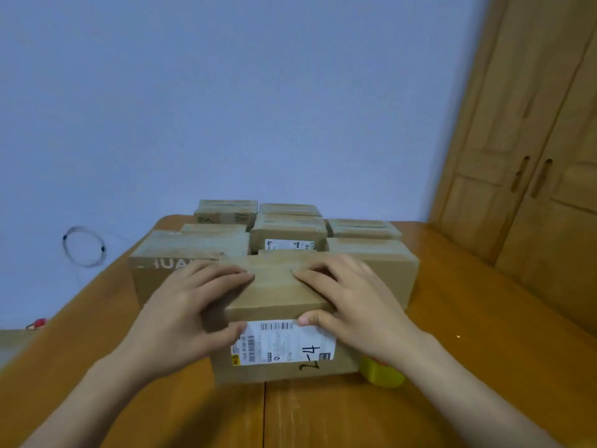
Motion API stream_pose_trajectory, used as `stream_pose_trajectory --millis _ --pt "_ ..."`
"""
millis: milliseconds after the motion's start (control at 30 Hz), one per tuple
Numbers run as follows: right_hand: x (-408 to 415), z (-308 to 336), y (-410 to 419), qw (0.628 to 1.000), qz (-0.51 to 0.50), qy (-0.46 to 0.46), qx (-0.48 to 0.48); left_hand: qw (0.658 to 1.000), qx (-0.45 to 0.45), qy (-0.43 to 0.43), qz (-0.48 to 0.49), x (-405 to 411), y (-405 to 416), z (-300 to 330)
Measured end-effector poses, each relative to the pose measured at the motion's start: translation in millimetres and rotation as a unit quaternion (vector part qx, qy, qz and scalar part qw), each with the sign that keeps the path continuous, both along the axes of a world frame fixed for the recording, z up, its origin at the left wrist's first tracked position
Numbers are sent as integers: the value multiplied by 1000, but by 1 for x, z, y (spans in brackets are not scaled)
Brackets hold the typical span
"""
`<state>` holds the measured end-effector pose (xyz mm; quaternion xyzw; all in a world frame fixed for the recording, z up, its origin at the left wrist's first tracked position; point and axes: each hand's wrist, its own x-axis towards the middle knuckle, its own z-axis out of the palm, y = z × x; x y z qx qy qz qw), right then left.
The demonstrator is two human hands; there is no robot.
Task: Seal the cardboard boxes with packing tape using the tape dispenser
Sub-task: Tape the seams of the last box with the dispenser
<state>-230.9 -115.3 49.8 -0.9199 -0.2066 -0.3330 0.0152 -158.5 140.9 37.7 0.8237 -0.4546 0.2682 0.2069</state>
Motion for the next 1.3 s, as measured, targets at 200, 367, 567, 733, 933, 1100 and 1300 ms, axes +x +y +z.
stream_pose_trajectory --millis 200,367,567,733,933,1100,1300 --pt "7 -70 10 991 -10 94 91 998 6 58 23 0 3 -58" --pt "7 -89 12 989 -16 69 129 994 -56 87 25 -1 -1 -82" --pt "3 -77 -17 911 17 95 401 991 -90 94 23 7 -9 -66" --pt "2 -79 -81 912 -204 93 344 988 -100 111 45 8 -19 -53" --pt "24 -97 -109 839 -327 385 204 987 -72 138 49 8 -33 -41" --pt "43 -115 -108 840 -396 336 155 986 39 156 47 16 -39 -50" --pt "33 -108 -128 874 -316 130 345 982 57 179 5 27 -38 -48"
